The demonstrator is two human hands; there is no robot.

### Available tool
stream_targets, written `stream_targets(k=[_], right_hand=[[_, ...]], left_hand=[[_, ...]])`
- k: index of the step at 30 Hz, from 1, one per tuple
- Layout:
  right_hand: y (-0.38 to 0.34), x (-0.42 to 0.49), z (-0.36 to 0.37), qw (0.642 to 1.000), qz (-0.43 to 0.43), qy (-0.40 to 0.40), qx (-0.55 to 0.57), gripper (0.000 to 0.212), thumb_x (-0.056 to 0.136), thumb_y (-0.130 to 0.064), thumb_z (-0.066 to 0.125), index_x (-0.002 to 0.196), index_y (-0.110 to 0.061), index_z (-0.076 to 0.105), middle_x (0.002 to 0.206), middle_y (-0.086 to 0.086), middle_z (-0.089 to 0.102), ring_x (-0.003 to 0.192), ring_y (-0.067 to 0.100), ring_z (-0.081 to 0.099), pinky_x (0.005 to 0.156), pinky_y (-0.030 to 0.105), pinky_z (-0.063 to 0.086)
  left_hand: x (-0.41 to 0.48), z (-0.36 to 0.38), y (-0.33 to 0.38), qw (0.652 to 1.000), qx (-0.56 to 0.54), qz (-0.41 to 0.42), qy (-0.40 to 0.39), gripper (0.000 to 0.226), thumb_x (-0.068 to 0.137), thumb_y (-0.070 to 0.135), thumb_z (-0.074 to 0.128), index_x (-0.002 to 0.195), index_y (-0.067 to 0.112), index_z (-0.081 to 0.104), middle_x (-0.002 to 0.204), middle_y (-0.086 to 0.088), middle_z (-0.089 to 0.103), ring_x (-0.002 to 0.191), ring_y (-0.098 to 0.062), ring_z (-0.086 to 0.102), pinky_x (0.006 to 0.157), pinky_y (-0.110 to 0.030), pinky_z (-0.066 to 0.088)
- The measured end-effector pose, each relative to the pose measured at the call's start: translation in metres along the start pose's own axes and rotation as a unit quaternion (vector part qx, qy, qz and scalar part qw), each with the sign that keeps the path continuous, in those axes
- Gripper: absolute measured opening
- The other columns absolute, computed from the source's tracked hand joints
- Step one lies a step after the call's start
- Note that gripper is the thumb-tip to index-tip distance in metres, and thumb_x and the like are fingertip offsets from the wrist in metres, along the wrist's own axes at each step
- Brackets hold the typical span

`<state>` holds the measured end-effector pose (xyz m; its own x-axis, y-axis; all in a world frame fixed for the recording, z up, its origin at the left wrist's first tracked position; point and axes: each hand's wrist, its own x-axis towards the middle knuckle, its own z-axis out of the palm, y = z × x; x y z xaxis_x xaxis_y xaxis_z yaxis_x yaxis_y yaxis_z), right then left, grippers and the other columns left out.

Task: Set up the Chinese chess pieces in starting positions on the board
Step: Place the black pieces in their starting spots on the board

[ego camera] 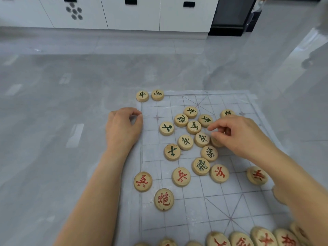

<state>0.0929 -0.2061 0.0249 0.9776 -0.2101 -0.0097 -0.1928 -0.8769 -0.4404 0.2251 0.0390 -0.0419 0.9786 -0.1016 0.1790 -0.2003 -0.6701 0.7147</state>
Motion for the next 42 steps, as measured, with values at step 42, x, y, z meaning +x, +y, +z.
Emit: stream_targets(k=[42], right_hand=[[-0.016,-0.020,-0.007,0.958,-0.097,-0.212,-0.165,0.050,0.070,-0.065,0.058,0.113,-0.041,0.051,0.099,-0.020,0.051,0.095,0.002,0.050,0.087,0.029,0.043]], left_hand=[[0.003,0.003,-0.007,1.000,-0.019,0.005,0.006,0.014,0.082,0.030,0.056,0.090,0.027,0.068,0.097,0.012,0.067,0.102,-0.023,0.056,0.083,-0.041,0.049]])
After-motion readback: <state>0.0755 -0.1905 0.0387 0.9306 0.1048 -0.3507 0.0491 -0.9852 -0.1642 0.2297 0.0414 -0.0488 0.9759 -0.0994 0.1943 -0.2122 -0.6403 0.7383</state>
